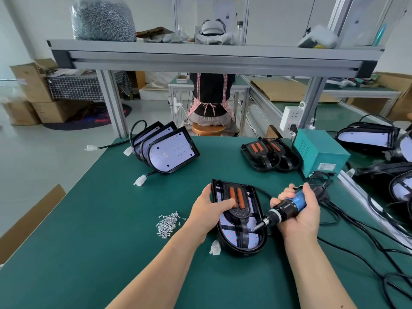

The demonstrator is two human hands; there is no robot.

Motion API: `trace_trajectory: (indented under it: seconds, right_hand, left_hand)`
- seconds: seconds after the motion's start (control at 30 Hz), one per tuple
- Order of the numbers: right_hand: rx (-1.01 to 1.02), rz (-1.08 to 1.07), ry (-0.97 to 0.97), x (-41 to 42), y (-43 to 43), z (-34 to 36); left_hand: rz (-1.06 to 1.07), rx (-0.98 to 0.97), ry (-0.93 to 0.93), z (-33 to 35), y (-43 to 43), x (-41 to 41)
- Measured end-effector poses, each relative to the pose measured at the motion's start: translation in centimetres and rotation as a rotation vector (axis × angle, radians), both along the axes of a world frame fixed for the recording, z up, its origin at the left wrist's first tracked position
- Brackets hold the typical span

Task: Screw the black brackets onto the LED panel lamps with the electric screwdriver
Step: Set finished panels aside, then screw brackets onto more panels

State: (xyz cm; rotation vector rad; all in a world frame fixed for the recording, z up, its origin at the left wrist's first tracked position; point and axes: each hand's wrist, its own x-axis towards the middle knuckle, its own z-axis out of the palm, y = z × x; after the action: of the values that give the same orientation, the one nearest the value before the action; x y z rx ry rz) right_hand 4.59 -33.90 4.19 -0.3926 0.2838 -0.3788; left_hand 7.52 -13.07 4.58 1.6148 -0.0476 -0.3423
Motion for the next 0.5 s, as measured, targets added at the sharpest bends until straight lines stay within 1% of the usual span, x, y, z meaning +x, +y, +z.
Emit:
trace_trajectory:
  seconds: [0.13,0.23,0.3,0.37,0.43,0.5]
  right_hand:
    - [-0.020,0.022,-0.028,0.1,-0.3,-0.4]
    - [-0.061,0.033,-0.003,0.3,-0.2,-0.4]
    - [-0.082,0.035,0.019,0.4,-0.1,-0.3]
    - [-0.089,0.036,0.023,0.4,0.0,-0.2]
    - [-0.082,0.038,0.024,0.4,0.0,-0.1]
    - [-0.075,0.034,0.025,0.4,-0.1,-0.1]
  left_hand:
    - [0.027,0.094,-0.025,0.3,0.3,-0.6]
    - [0.049,0.236,-0.069,0.8,0.9,-0.9]
    - [0.136,0.335,-0.117,1.2,1.8,-0.8]
    - [0.243,0.391,-0.176,1.6,3.4,-0.3]
    - [0.275,0.566,-0.247,2.1,5.6,0.2]
    - [0.213,0.729,-0.270,2.5,7.5,0.6]
